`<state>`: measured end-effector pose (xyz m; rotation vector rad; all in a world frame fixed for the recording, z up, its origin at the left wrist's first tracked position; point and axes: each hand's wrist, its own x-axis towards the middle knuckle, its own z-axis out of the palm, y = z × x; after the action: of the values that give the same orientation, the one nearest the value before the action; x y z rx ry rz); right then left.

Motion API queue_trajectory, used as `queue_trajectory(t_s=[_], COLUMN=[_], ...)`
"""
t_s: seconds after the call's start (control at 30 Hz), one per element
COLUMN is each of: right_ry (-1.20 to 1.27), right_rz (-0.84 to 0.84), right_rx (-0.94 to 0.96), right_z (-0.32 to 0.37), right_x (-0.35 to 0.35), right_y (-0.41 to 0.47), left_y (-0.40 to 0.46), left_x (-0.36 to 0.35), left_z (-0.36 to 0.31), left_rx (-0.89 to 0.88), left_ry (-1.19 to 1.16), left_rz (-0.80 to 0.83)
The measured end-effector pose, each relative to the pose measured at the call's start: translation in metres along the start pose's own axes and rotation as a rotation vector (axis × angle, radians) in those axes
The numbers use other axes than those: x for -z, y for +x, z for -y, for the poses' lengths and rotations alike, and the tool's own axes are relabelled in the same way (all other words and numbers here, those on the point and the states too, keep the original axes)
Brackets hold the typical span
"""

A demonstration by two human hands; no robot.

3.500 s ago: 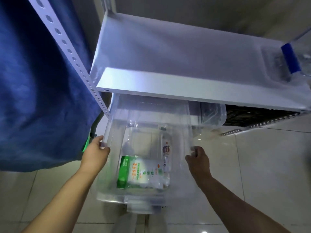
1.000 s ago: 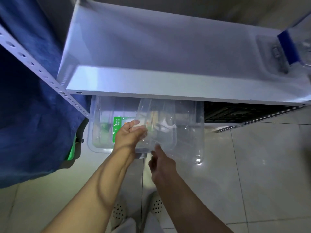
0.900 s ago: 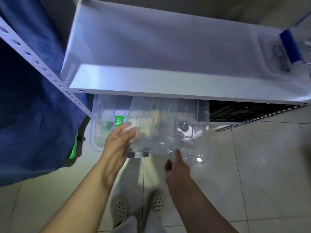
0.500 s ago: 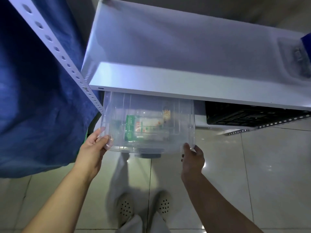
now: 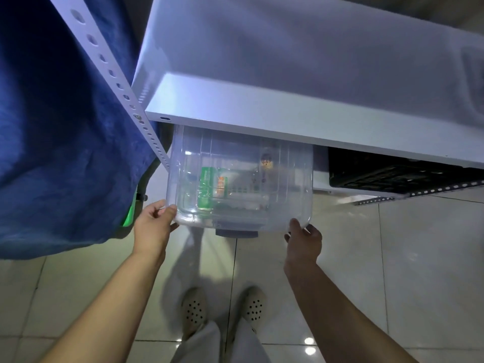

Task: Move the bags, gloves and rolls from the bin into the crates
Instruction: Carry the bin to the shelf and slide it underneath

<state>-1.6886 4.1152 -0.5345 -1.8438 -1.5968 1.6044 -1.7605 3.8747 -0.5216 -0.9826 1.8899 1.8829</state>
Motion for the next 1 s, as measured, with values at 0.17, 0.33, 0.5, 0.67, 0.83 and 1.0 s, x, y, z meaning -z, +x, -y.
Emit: queue_trajectory(t_s=[0.17, 0.33, 0.5, 0.67, 0.83, 1.0], right_ry=[-0.118, -0.108, 0.041, 0.145, 0.135, 0.1], right_rz=[-0.003, -0.007, 0.069, 0.075, 0.06, 0.075], right_rx=[0.115, 0.225, 0.157, 0.113, 0.054, 0.073], right_z=[-0.002, 0.025, 0.062, 0.081, 0.079, 0.072], right_x=[-0.002, -0.025, -0.061, -0.094, -0.106, -0.106], right_y=[0.001, 0.005, 0.014, 0.029, 0.043, 0.048], left_y=[-0.004, 0.009, 0.033, 0.063, 0.076, 0.078], left_x=[-0.006, -0.02, -0.041, -0.053, -0.067, -0.076], left_z=[-0.004, -0.032, -0.06, -0.074, -0.069, -0.066], left_rx=[-0.046, -0.078, 0.015, 0.102, 0.103, 0.119], left_ry=[-0.012, -0.141, -0.381, -0.539, -0.586, -0.628], left_rz=[0.088, 0.031, -0.005, -0.017, -0.017, -0.091])
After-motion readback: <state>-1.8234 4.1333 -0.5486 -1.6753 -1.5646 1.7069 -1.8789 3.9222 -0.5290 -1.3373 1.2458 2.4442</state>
